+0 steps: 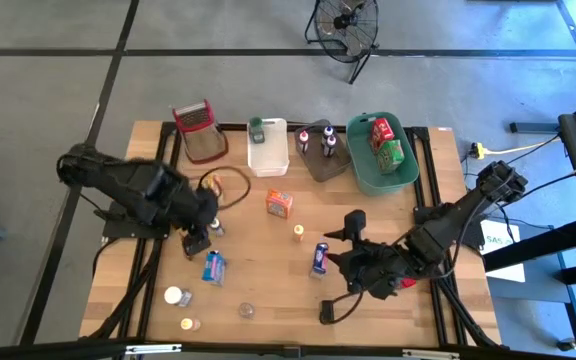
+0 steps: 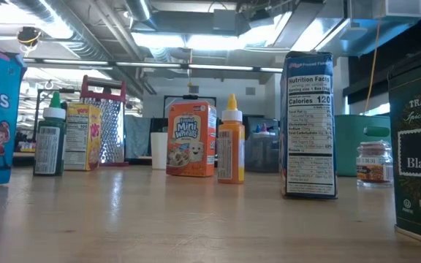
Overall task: Pick & Place Kitchen Items
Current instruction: Put the white seasoning bottle into the white bin
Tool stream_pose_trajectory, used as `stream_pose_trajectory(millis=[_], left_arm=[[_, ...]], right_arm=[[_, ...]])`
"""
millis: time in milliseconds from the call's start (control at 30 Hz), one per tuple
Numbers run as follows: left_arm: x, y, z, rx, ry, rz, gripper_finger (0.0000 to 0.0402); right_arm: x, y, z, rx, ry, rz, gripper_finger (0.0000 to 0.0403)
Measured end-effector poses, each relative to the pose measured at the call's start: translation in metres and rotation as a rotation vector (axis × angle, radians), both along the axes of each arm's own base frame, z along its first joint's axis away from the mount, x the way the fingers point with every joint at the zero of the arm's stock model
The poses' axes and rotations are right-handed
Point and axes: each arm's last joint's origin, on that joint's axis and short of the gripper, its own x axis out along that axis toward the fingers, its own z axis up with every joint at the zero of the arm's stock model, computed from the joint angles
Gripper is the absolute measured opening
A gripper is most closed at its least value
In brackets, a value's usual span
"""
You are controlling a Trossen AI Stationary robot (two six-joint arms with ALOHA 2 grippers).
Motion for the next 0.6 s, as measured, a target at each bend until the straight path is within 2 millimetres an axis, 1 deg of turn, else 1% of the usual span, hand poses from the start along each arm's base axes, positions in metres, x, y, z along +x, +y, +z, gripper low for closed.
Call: stream_pose_trajectory(millis=[100,167,300,600], left_arm=[[-0.006,-0.012,-0.013,-0.006,0.062,0.072,0.0244],[-0.010,-0.019,-0.019,0.000,0.090,0.076,0.0244],[-0.014,-0.035,-0.030,0.025,0.130,0.006,0.0244],[-0.036,-0.064,-0.046,0.081,0.169,-0.232,0.0244]], right_arm=[[0.005,-0.007,0.000,-0.019,0.007,-0.014,0.0250],[0.008,-0.013,0.000,-0.031,0.013,-0.024,0.0250],[0.016,-0.024,0.000,-0.030,0.043,-0.010,0.0250],[0.036,-0.051,0.000,0.046,0.120,0.130,0.0250]])
